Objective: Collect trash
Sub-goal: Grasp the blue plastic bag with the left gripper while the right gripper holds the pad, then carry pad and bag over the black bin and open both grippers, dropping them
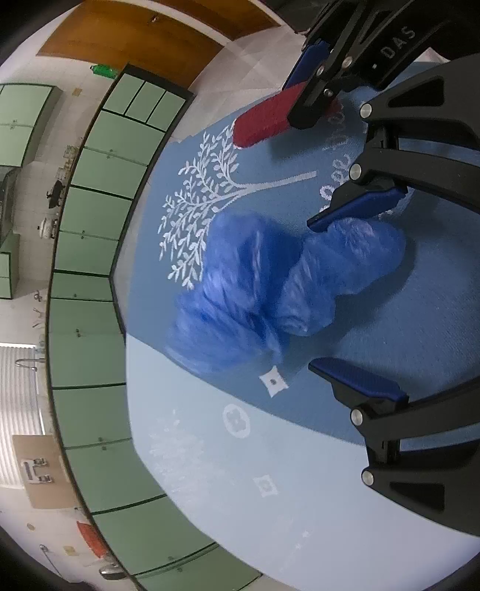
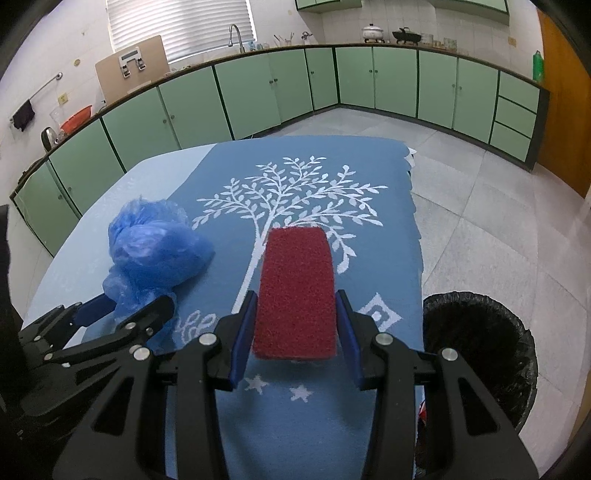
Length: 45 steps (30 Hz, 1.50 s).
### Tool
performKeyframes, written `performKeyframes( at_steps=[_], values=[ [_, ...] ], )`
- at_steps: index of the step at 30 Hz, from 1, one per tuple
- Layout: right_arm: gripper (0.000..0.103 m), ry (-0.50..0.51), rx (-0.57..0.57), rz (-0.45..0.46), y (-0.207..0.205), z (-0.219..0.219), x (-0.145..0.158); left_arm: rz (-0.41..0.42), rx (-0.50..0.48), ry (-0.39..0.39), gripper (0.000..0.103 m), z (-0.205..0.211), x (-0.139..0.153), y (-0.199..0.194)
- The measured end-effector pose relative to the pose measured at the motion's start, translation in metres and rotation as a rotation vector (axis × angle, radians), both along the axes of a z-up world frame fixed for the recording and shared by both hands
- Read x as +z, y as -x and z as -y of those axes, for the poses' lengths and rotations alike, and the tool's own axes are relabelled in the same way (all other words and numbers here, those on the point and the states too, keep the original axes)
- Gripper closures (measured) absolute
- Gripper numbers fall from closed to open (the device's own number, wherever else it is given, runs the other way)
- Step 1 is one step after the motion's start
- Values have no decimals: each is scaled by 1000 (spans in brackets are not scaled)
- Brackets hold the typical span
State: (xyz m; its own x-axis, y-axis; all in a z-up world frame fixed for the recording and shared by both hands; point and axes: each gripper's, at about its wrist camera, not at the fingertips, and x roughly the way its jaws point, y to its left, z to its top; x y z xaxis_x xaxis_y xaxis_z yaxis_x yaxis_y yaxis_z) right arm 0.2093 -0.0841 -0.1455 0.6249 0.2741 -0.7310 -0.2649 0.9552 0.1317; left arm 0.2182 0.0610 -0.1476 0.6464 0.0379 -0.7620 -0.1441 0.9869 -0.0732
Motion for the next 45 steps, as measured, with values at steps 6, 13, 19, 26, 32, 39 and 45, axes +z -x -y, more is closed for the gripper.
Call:
performKeyframes(
  at_steps=[6, 13, 19, 26, 32, 39, 45],
  values=[
    [62, -2, 3, 3, 0, 1, 1, 7, 10, 16, 66, -3, 1, -2],
    [62, 3, 10, 19, 7, 1, 5, 35, 15, 37, 95, -7, 5, 3],
    [62, -2, 10, 34, 11, 4, 12, 76, 7, 29, 97, -5, 17, 12],
    [62, -13, 16, 65, 21, 9, 29, 117, -17, 29, 98, 0, 34, 25],
    [62, -23, 20, 90, 32, 14, 44, 149, -43, 28, 98, 6, 50, 40],
    [62, -33, 15, 127, 49, 23, 63, 174, -78, 24, 98, 15, 65, 51],
    [62, -38, 6, 158, 66, 37, 78, 201, -121, 23, 98, 29, 77, 64]
  ],
)
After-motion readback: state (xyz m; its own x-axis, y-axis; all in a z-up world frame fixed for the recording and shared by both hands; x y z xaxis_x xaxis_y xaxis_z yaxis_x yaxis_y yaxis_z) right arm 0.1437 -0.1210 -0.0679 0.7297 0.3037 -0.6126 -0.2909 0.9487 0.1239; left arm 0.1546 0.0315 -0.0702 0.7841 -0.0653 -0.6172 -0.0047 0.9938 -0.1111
